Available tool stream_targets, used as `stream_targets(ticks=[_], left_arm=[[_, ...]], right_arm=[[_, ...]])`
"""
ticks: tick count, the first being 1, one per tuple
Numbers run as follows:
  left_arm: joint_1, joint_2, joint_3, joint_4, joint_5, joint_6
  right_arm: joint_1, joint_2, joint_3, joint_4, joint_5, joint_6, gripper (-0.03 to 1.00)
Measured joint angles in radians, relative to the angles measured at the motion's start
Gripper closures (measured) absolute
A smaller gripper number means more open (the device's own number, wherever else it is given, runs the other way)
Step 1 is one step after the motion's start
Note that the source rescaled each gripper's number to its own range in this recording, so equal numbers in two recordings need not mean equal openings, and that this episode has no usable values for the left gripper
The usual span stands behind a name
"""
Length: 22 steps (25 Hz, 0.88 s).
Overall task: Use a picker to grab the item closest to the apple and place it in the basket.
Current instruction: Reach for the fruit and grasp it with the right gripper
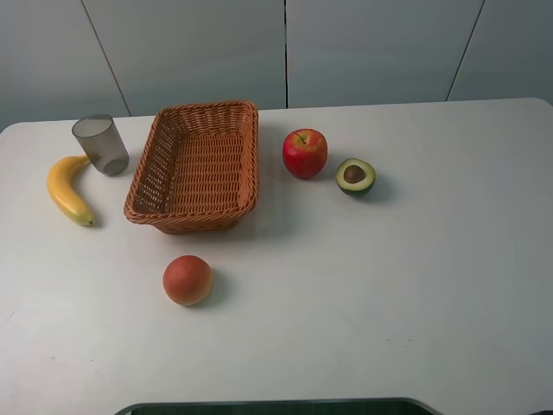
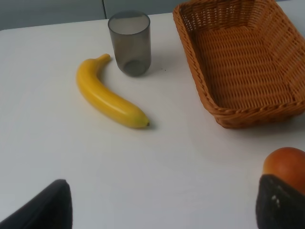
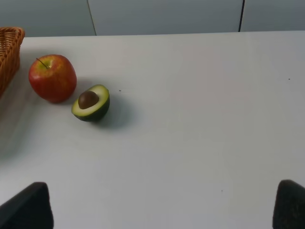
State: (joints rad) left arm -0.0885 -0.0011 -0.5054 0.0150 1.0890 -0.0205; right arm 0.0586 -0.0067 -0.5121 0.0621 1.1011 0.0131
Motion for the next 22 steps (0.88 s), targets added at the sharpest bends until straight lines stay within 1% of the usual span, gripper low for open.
stream_targets(ticks=[22], left_arm=[[0.000, 0.000, 0.000, 0.000, 0.000, 0.000]], right_arm=[[0.000, 0.000, 0.000, 0.000, 0.003, 0.000, -0.03]])
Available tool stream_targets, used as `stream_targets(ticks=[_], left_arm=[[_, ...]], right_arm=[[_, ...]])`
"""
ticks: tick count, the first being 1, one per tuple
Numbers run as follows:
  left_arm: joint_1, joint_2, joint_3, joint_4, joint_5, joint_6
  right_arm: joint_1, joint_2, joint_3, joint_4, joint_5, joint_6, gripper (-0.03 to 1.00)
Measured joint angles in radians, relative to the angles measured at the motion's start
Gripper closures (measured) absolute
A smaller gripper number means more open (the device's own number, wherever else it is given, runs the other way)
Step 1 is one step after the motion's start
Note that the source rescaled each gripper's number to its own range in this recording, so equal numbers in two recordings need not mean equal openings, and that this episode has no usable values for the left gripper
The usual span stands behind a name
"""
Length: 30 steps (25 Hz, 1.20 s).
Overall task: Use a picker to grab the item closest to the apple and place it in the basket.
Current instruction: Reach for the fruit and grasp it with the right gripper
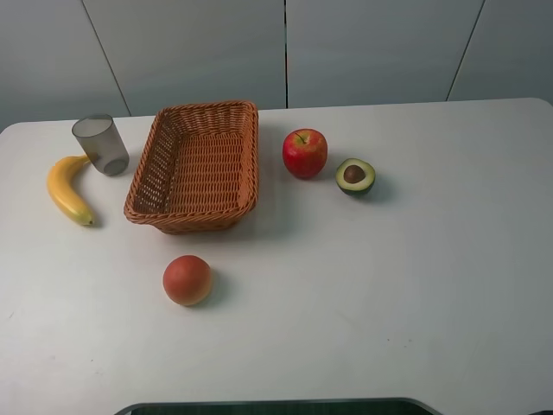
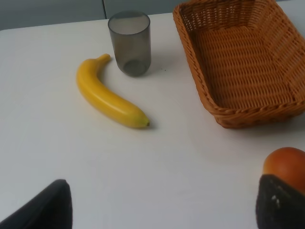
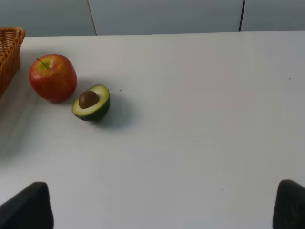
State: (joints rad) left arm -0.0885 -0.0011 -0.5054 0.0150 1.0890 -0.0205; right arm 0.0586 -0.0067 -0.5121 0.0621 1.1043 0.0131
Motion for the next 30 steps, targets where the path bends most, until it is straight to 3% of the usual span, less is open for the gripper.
stream_targets(ticks=[9, 17, 30], left_arm=[[0.000, 0.000, 0.000, 0.000, 0.000, 0.000], [0.000, 0.000, 0.000, 0.000, 0.000, 0.000], [0.000, 0.000, 0.000, 0.000, 0.000, 0.004]], right_arm=[[0.000, 0.131, -0.181, -0.062, 0.018, 0.000, -0.03], [0.000, 0.355, -0.220, -0.043, -0.025, 0.002, -0.03], [0.000, 0.789, -0.220, 0.007, -0.234, 0.045, -0.03]])
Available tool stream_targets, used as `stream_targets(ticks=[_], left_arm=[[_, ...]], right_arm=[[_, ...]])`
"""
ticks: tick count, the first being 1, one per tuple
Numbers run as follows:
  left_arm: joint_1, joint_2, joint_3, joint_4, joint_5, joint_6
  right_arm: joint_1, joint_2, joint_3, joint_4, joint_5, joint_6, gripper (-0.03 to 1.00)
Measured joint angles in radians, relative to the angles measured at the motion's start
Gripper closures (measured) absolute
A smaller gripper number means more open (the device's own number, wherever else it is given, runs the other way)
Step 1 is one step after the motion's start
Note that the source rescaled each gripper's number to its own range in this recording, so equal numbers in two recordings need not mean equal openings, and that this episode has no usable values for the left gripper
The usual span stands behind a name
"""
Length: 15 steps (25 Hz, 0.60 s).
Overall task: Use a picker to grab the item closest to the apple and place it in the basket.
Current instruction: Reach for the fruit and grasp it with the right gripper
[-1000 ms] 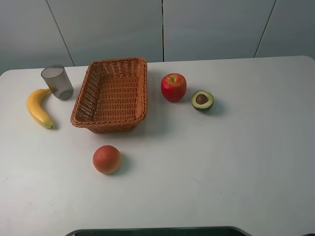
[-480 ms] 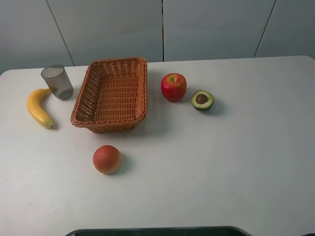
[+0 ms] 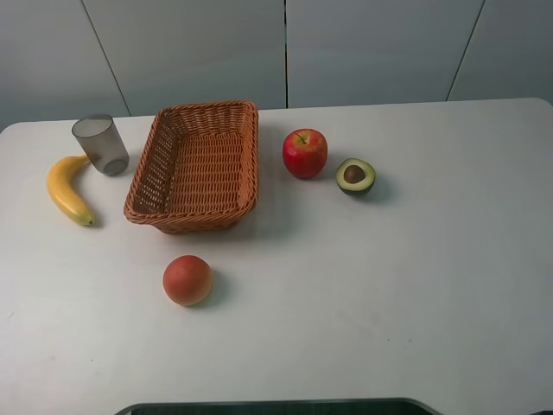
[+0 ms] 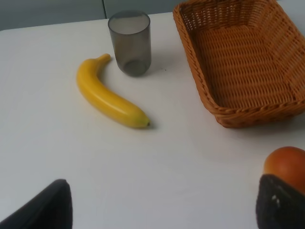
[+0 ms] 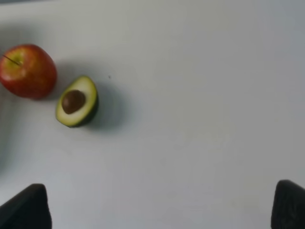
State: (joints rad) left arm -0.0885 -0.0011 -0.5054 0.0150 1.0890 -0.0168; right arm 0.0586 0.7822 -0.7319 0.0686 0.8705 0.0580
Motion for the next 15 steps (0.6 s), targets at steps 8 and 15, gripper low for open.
stream_targets(ticks=[8, 15], left_arm=[[0.000, 0.000, 0.000, 0.000, 0.000, -0.002], [0.000, 0.000, 0.000, 0.000, 0.000, -0.002]], right_arm=[[0.095, 0.299, -0.011, 0.021, -0.146, -0.139, -0.03], [0.179, 0.616, -0.169, 0.038, -0.159, -0.165, -0.03]])
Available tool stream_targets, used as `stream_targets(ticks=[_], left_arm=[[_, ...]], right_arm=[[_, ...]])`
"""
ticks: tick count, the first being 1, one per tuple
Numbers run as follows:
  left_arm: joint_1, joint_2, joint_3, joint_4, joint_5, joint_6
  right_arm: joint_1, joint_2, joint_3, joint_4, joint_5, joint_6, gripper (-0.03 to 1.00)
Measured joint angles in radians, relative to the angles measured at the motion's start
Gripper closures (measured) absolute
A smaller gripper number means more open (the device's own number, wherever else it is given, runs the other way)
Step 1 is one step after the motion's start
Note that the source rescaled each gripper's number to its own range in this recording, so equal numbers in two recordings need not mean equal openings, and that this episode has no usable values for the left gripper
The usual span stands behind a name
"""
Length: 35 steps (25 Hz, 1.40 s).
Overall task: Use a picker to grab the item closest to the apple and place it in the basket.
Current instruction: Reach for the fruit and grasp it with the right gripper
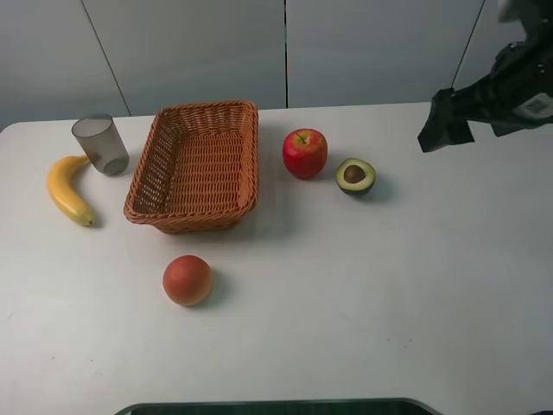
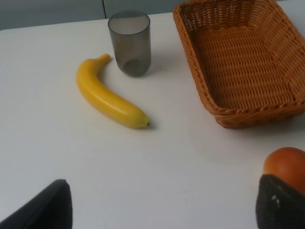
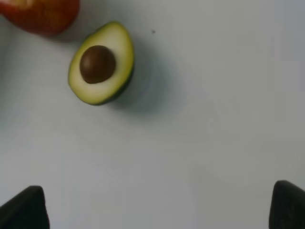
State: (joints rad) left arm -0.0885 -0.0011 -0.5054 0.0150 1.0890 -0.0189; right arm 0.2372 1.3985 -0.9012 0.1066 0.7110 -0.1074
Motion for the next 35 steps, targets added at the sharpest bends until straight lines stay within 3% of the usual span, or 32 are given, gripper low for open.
stream_targets(ticks=[10, 21, 35], left_arm=[[0.000, 0.000, 0.000, 0.000, 0.000, 0.000], [0.000, 0.000, 0.000, 0.000, 0.000, 0.000], [0.000, 0.000, 0.000, 0.000, 0.000, 0.000]], right_arm=[[0.117, 0.343, -0.240, 0.019, 0.045, 0.077, -0.03], [0.135, 0.581, -0.445, -0.047, 0.075, 0.234, -0.03], [0.135, 0.725, -0.497, -0.085, 0.056, 0.311, -0.03]])
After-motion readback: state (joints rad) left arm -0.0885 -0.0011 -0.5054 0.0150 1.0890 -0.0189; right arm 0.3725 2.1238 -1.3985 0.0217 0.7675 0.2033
